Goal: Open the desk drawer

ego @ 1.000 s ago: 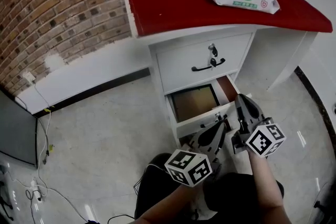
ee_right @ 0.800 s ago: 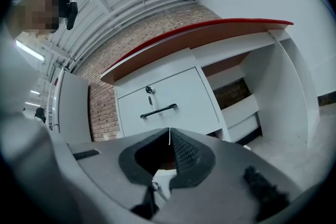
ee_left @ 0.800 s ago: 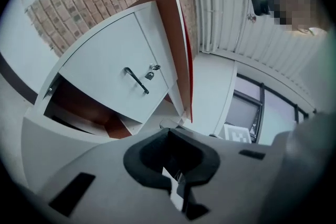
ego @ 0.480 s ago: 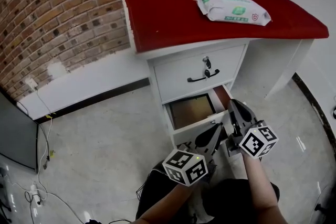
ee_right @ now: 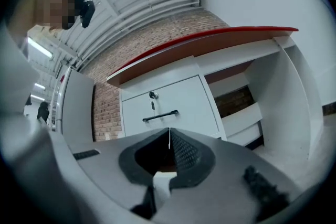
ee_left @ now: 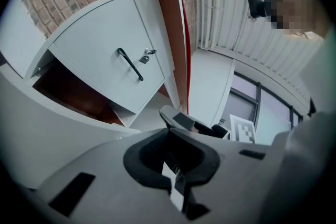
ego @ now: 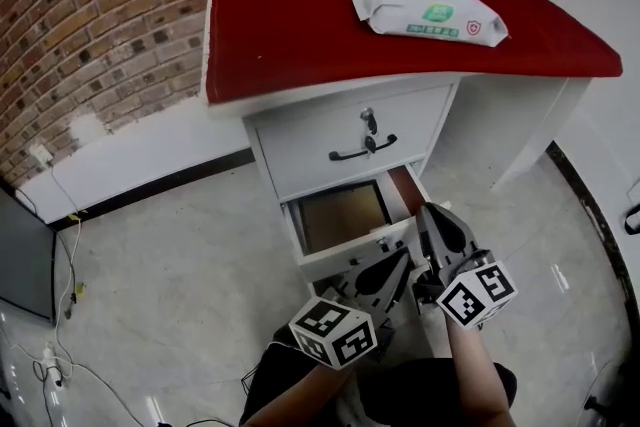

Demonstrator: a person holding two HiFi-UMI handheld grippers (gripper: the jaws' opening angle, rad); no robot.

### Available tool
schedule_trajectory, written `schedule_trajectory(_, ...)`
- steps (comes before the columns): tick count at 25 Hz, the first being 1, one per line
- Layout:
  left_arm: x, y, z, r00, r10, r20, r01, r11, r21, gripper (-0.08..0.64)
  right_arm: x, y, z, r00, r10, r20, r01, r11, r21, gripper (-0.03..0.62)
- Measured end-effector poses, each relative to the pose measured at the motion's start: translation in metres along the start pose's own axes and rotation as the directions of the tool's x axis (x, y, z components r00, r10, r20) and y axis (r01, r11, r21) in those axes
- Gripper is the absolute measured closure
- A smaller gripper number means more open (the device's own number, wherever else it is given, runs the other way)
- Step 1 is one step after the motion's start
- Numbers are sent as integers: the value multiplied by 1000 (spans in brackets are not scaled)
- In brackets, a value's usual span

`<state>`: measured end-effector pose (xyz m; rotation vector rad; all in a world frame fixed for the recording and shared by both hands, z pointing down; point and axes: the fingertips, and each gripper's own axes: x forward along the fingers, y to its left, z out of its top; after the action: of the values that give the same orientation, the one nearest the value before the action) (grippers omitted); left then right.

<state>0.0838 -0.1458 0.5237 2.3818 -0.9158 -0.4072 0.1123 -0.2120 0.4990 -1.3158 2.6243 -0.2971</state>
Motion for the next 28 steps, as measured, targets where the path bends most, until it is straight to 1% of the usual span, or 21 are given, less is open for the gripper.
schedule_trajectory(2, 3, -2, -1, 1000, 4, 10, -4, 1000, -5, 549, -6, -2, -3, 999, 31, -37, -33, 998, -62, 578)
schedule_trajectory(3, 5, -3, -1, 1000, 6, 15, -6, 1000, -10, 549, -8, 0, -1, 998, 60, -36, -63, 996, -65, 578)
schedule_trajectory(6, 8, -6, -4, 1000, 11, 26, -11, 1000, -17, 549, -7, 5, 11, 988, 153, 22, -153, 988, 15, 578)
schedule_trajectory(7, 9, -6, -5, 999, 18, 31, -18, 1000, -18, 549, -4, 6, 13, 985, 171, 31, -172, 985, 25, 578)
schedule_trajectory(11, 3, -7, -12, 996, 58, 71, -56, 998, -18, 549, -6, 20, 8, 976, 215, 41, -214, 977, -16, 578)
schedule_trajectory(14, 4, -9, -14, 994, 75, 84, -76, 997, 7, 549, -8, 35, 21, 964, 237, 121, -240, 971, 16, 580)
schedule_trajectory(15, 5, -11, -12, 993, 78, 91, -80, 997, 20, 549, -9, 36, 22, 962, 235, 139, -244, 969, 48, 580)
schedule_trajectory(16, 5, -12, -10, 992, 84, 99, -87, 996, 31, 549, -11, 32, 17, 964, 220, 147, -236, 966, 104, 580)
schedule_trajectory(17, 4, -11, -8, 990, 96, 103, -100, 994, 39, 549, -14, 26, 10, 970, 195, 149, -220, 959, 179, 580)
schedule_trajectory(18, 2, -10, -8, 988, 113, 103, -117, 992, 41, 549, -17, 20, 5, 974, 168, 149, -202, 946, 252, 580)
schedule_trajectory(19, 0, -8, -8, 987, 130, 99, -134, 990, 39, 549, -19, 17, 4, 978, 148, 146, -186, 936, 300, 578)
schedule_trajectory(20, -3, -6, -8, 985, 145, 93, -149, 988, 37, 549, -21, 17, 4, 982, 134, 137, -171, 933, 317, 580)
schedule_trajectory(21, -5, -6, -8, 983, 159, 88, -163, 986, 39, 549, -22, 17, 5, 985, 124, 122, -157, 937, 312, 578)
schedule_trajectory(23, -10, -8, -5, 980, 182, 79, -186, 981, 54, 549, -31, 16, -1, 991, 114, 76, -131, 954, 271, 580)
schedule_trajectory(26, -19, -14, 2, 979, 197, 55, -201, 977, 71, 549, -56, 9, -29, 995, 95, -25, -89, 976, 198, 580)
schedule_trajectory(28, -26, -15, 6, 978, 207, 20, -208, 975, 73, 549, -74, 9, -46, 994, 61, -85, -43, 979, 200, 578)
